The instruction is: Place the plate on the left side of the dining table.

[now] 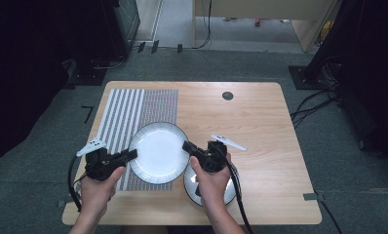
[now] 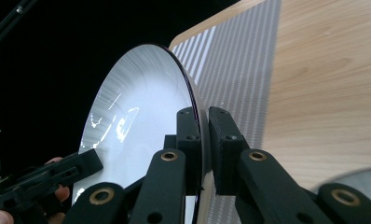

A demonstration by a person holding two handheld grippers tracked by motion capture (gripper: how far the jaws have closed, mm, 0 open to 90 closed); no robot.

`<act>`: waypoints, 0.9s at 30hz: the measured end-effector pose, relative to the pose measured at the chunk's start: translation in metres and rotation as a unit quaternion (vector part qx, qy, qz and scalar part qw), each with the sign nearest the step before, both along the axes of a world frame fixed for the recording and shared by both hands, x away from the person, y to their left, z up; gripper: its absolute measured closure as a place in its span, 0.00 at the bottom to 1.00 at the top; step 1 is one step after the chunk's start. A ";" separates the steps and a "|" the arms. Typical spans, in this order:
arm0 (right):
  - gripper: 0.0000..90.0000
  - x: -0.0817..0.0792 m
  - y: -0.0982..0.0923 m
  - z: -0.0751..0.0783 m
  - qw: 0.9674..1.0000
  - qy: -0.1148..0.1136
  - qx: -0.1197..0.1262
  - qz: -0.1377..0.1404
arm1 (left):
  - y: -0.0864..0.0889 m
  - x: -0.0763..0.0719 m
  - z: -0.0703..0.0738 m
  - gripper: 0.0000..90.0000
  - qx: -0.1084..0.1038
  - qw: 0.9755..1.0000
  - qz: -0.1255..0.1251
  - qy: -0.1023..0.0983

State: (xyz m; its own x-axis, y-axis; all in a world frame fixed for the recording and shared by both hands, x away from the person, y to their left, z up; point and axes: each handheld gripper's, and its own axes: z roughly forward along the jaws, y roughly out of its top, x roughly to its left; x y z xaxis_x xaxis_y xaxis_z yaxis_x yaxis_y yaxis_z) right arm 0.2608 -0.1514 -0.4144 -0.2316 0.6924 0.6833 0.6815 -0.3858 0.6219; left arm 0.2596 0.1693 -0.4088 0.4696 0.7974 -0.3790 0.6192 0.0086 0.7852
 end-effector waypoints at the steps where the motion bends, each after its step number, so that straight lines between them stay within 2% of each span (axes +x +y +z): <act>1: 0.93 0.003 0.005 0.000 1.000 0.002 0.002 0.002 | 0.004 0.001 0.001 0.85 0.001 1.000 0.004 0.002; 8: 0.93 0.029 0.040 -0.004 1.000 0.018 0.006 0.018 | 0.035 0.015 0.002 0.86 0.011 0.999 0.028 0.011; 14: 0.94 0.044 0.057 -0.009 0.999 0.028 0.008 0.023 | 0.050 0.027 -0.001 0.86 0.011 0.999 0.042 0.018; 17: 0.94 0.059 0.067 -0.013 0.999 0.042 0.008 0.022 | 0.057 0.039 -0.004 0.87 0.012 0.998 0.052 0.025; 21: 0.94 0.076 0.076 -0.018 0.999 0.046 -0.001 0.021 | 0.063 0.056 -0.007 0.89 0.021 0.997 0.062 0.032; 22: 0.94 0.076 0.076 -0.018 0.999 0.046 -0.001 0.021 | 0.064 0.060 -0.008 0.89 0.022 0.997 0.063 0.034; 24: 0.94 0.089 0.081 -0.022 0.998 0.060 0.001 0.017 | 0.066 0.069 -0.011 0.89 0.025 0.997 0.066 0.039; 25: 0.94 0.089 0.081 -0.022 0.998 0.060 0.001 0.017 | 0.067 0.074 -0.013 0.89 0.024 0.996 0.067 0.045; 27: 0.94 0.102 0.085 -0.028 0.998 0.069 -0.005 0.010 | 0.068 0.084 -0.018 0.90 0.025 0.996 0.070 0.055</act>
